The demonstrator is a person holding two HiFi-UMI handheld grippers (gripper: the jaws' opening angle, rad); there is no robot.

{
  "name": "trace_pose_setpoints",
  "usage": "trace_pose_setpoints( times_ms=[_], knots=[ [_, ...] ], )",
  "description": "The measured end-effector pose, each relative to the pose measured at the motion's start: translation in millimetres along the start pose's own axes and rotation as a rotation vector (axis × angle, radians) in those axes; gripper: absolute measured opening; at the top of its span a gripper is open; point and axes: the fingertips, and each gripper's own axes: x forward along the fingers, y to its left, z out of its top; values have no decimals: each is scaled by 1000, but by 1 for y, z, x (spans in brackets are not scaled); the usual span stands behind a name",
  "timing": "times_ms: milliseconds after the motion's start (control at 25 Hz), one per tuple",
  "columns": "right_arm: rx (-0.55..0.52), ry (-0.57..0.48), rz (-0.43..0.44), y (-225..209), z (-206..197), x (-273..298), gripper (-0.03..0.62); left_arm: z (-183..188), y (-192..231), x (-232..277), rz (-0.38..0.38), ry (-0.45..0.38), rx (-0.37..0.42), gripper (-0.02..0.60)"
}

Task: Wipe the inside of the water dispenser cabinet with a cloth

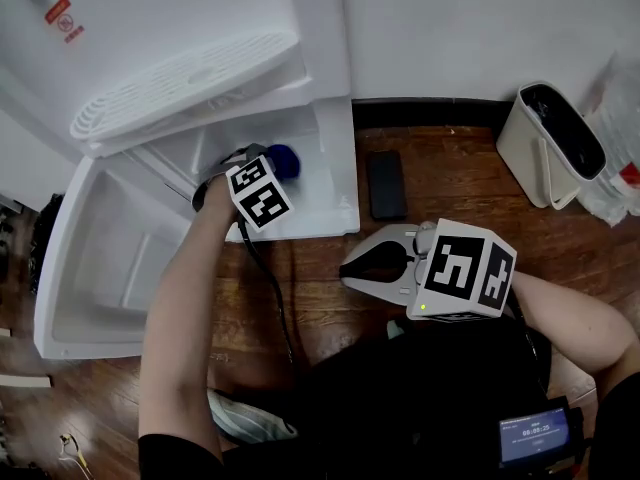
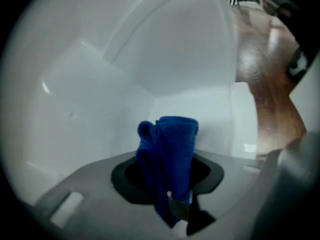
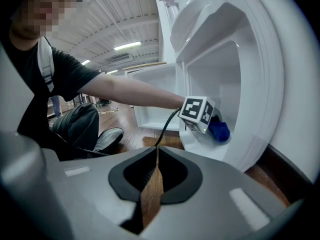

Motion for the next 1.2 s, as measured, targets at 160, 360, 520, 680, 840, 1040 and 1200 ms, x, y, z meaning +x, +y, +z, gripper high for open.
trace_pose_setpoints(
  times_ms=[160, 360, 520, 680, 840, 1040, 1200],
  knots=[
    [-13, 18, 11, 6, -1, 1, 17, -9, -55, -34, -181, -11, 81, 149],
    [-34, 18, 2, 5, -4, 0, 17, -28, -122, -67, -462, 44, 53, 150],
    [3, -37, -42, -6, 0, -8, 17, -7, -135, -114, -464, -210, -262, 152],
    [78, -205, -120, -22, 39, -27, 20, 33, -75, -221, -331, -760, -785, 155],
    [98, -320, 49, 13, 100, -24, 184, 51, -68, -323, -338, -1021, -887, 163],
    [0, -284, 201, 67, 144, 20, 291, 30, -64, -378, -219, -1080, -900, 164],
    [40, -268, 293, 94, 159, 53, 296, 9, -75, -396, -194, -1136, -915, 164]
  ],
)
